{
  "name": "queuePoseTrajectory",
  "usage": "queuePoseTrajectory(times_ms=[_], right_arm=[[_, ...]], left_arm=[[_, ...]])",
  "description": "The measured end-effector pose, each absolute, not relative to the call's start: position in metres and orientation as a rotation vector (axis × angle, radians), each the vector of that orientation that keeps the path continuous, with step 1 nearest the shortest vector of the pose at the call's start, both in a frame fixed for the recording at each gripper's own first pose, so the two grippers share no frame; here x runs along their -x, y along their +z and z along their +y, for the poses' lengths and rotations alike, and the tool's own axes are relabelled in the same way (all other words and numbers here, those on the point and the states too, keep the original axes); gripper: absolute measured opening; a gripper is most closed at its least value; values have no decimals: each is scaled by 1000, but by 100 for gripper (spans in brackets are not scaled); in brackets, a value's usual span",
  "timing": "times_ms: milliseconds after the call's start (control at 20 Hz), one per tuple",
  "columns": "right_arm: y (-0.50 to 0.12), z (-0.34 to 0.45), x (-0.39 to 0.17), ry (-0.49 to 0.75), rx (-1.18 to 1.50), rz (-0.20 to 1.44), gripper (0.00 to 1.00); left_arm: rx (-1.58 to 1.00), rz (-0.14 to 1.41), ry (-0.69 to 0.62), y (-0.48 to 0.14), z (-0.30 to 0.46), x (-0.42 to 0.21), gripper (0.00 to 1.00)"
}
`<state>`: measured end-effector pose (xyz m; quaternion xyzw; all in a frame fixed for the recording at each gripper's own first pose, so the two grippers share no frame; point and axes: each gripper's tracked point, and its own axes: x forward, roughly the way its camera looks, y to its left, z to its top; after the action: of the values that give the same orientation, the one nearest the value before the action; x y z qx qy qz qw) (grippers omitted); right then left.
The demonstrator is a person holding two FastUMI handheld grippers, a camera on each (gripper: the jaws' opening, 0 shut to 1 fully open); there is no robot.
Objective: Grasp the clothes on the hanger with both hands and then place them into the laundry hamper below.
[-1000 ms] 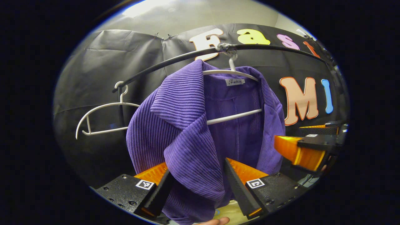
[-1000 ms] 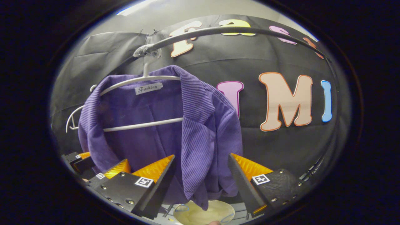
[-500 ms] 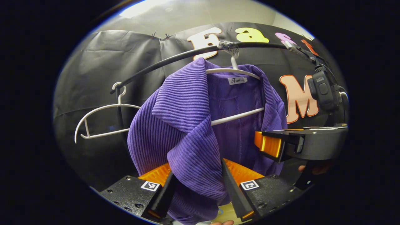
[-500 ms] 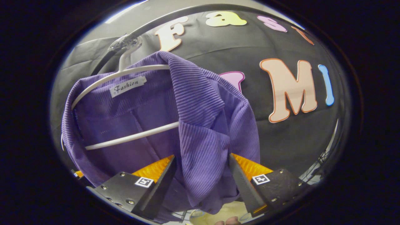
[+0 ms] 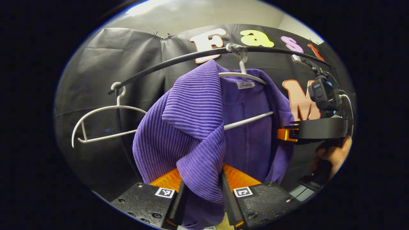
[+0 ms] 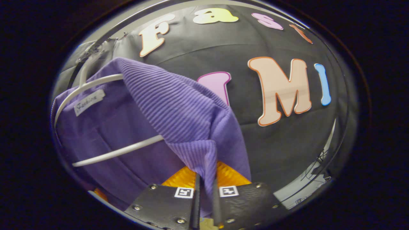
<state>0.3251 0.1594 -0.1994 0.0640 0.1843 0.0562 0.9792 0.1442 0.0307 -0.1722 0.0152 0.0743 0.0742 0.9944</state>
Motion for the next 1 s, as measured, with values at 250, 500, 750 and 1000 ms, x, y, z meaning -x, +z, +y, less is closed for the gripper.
queuePoseTrajectory(times_ms=[250,500,750,1000], right_arm=[[-190,167,-316,182,-115,368,0],[-175,170,-310,147,-150,343,2],[-167,168,-314,144,-117,312,2],[-137,161,-307,131,-41,258,5]], left_arm=[[2,149,12,-157,16,-138,6],[-42,94,-6,-125,23,-108,5],[7,70,-82,-92,13,-75,3],[96,133,-82,-67,43,-53,2]])
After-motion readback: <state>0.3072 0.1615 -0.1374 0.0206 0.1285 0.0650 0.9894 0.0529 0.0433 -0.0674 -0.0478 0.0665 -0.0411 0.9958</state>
